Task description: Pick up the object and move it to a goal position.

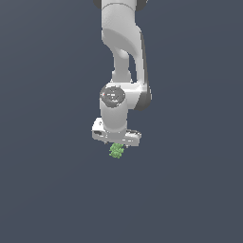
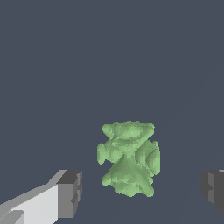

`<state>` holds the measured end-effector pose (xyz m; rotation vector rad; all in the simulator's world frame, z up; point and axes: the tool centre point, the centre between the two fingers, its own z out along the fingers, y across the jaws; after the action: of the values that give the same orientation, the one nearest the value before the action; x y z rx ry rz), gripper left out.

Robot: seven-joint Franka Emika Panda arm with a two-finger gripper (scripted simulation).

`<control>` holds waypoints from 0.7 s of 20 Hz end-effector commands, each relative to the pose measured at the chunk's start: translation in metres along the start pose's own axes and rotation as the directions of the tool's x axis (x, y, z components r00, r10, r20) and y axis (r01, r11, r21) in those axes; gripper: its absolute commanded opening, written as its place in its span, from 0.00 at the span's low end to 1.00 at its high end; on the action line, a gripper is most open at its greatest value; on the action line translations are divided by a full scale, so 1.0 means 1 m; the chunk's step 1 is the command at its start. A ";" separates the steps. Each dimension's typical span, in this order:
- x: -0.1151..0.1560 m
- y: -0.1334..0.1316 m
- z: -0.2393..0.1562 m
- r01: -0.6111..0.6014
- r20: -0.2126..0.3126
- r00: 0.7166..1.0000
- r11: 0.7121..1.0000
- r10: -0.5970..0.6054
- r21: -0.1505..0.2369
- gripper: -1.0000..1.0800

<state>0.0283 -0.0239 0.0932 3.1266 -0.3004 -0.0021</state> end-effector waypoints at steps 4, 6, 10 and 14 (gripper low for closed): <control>0.000 0.000 0.003 -0.002 0.000 1.000 1.000 0.002 0.000 0.96; 0.000 0.000 0.008 -0.002 0.000 1.000 1.000 0.002 0.000 0.96; 0.000 0.000 0.027 -0.003 0.000 1.000 1.000 0.003 0.000 0.96; -0.001 0.000 0.046 -0.005 -0.001 1.000 1.000 0.005 0.001 0.96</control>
<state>0.0276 -0.0238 0.0537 3.1263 -0.3075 -0.0018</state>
